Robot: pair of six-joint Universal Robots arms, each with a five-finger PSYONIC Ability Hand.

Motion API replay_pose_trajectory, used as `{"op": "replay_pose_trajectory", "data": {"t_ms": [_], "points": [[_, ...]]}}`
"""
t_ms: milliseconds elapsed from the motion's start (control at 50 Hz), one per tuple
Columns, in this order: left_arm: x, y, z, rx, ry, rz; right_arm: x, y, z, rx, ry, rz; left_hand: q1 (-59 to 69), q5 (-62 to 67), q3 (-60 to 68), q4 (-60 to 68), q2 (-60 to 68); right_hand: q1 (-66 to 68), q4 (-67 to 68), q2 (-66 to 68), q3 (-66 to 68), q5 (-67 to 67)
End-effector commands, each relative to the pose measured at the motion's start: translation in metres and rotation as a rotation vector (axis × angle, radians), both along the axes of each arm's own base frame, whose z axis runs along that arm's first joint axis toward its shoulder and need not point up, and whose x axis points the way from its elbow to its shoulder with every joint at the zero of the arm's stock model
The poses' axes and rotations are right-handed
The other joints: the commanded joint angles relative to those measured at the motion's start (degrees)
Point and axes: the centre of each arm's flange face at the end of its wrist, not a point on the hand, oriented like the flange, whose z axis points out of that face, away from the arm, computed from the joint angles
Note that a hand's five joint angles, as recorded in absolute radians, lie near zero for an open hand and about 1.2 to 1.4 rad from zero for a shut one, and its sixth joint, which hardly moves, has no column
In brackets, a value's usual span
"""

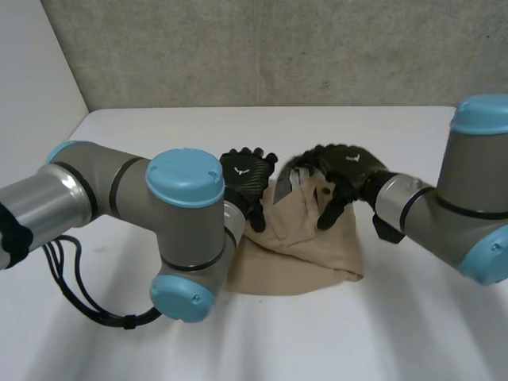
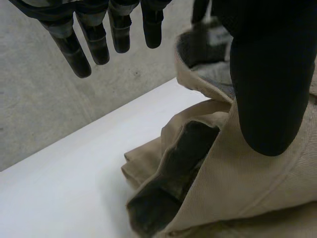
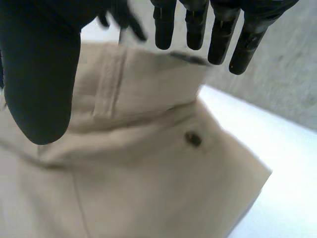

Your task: Fold the shorts.

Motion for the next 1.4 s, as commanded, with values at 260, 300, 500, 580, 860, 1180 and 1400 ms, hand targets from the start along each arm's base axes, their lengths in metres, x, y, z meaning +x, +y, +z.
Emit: {"op": "replay_pose_trajectory", "data": {"t_ms": [260,300,500,580,860,1180,1400], "points": [[0.015,0.025,-0.026,0.098,-0.098,-0.005,-0.010,0.013,0.067,-0.162,-0.071,-0.028,8.06,6.80,7.11,7.68,7.62,-1.90,-3.68,-3.03,-2.49,-4.19],[0.019,0.028,-0.028,0.113,-0.117,0.003,-0.011,0.010,0.066,-0.161,-0.066,-0.032,12.60,11.34,11.65,12.22,12.17,-1.90,-3.68,-3.03,-2.49,-4.19],[0.047,0.037,-0.017,0.110,-0.182,0.154,-0.003,-0.012,0.003,-0.024,0.011,-0.029,18.34,17.07,17.38,17.95,17.90,-1.90,-3.68,-3.03,-2.49,-4.19],[0.053,0.042,-0.009,0.104,-0.177,0.161,0.000,-0.016,-0.016,0.018,0.029,-0.027,18.17,16.90,17.21,17.78,17.73,-1.90,-3.68,-3.03,-2.49,-4.19],[0.033,0.022,0.052,-0.041,0.003,0.111,0.006,-0.018,-0.058,0.105,0.069,0.003,8.58,7.32,7.62,8.20,8.14,-1.90,-3.68,-3.03,-2.49,-4.19],[0.008,0.007,0.055,-0.072,0.078,0.045,0.023,0.027,-0.056,0.026,0.191,0.154,7.41,6.14,6.45,7.02,6.97,-1.90,-3.68,-3.03,-2.49,-4.19],[0.005,0.006,0.016,0.040,0.078,0.059,0.009,0.014,-0.025,-0.016,0.230,-0.035,5.89,4.62,4.93,5.51,5.45,-1.90,-3.68,-3.03,-2.49,-4.19]]}}
